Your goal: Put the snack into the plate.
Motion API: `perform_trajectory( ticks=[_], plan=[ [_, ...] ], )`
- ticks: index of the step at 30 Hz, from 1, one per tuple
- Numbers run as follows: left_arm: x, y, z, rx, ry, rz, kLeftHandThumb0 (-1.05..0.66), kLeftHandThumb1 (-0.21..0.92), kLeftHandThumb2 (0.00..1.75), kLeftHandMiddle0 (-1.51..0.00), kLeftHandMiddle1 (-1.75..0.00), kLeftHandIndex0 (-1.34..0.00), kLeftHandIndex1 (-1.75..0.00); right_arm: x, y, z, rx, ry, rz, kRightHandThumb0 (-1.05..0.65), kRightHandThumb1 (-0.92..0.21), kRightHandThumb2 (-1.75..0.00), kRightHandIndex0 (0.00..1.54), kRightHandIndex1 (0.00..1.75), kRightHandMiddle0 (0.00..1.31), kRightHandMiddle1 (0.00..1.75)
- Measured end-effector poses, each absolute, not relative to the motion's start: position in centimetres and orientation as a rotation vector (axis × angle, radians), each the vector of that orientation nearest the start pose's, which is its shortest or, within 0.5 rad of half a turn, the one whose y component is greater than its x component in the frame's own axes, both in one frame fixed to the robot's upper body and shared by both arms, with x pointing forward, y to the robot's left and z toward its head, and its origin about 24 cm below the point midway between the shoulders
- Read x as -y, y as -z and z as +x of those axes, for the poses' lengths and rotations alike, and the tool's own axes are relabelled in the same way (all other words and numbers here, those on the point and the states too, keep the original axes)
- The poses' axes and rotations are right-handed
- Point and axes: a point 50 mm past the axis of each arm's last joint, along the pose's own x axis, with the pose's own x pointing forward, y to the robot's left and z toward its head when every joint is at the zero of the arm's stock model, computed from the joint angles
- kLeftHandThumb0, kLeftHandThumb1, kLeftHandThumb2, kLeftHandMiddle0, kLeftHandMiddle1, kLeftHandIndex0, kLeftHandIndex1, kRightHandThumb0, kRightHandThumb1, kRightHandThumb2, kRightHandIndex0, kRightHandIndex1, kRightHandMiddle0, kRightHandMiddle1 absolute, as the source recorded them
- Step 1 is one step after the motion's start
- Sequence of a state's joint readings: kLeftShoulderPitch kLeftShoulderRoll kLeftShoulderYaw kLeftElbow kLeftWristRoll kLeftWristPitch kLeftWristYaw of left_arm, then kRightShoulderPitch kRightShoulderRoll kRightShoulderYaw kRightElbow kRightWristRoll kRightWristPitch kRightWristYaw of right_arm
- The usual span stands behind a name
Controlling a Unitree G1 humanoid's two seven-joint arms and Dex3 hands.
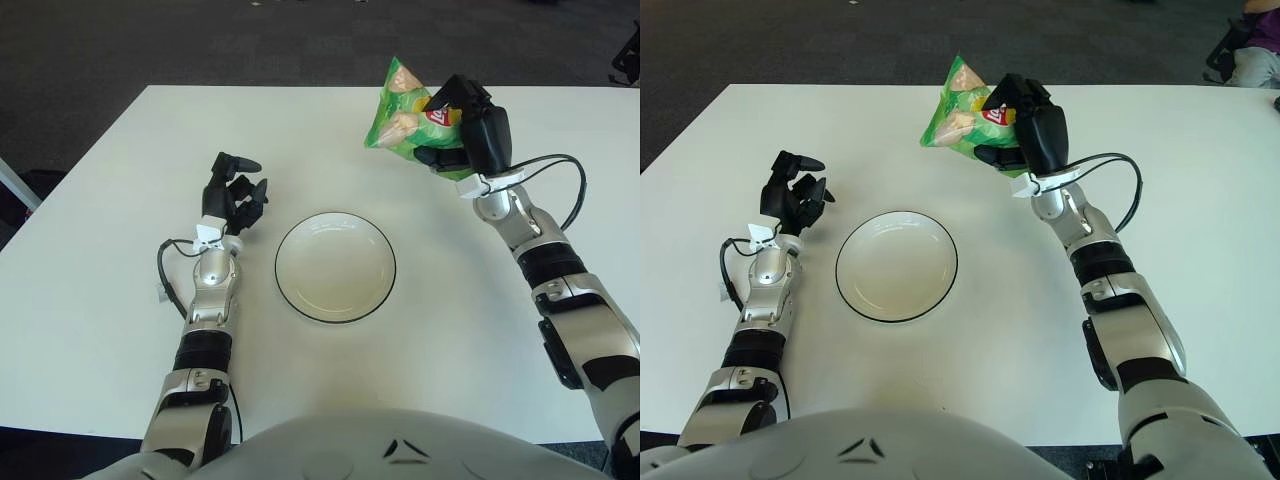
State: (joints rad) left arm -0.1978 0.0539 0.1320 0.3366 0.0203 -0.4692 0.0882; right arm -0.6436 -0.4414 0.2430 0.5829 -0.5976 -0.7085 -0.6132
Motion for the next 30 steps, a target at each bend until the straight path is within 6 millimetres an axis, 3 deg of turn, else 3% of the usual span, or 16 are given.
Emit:
perform_trajectory(
  ticks=[17,30],
  plan=[
    [-18.1,-6.0,28.4,0.325,-0.164,0.059,-0.36,0.92,0.34,-0.78,-1.7,-0.4,-1.55,11.1,-16.3,31.0,1.098,-0.274,-0.791,0.41,-0.5,-1.07,0.46,1.75,0.59,1.75],
    [-18.0,-6.0,28.5,0.323,-0.166,0.069,-0.36,0.92,0.33,-0.78,-1.7,-0.41,-1.54,10.3,-16.2,30.2,1.16,-0.399,-0.789,0.41,-0.51,-1.06,0.46,1.75,0.59,1.75]
  ],
)
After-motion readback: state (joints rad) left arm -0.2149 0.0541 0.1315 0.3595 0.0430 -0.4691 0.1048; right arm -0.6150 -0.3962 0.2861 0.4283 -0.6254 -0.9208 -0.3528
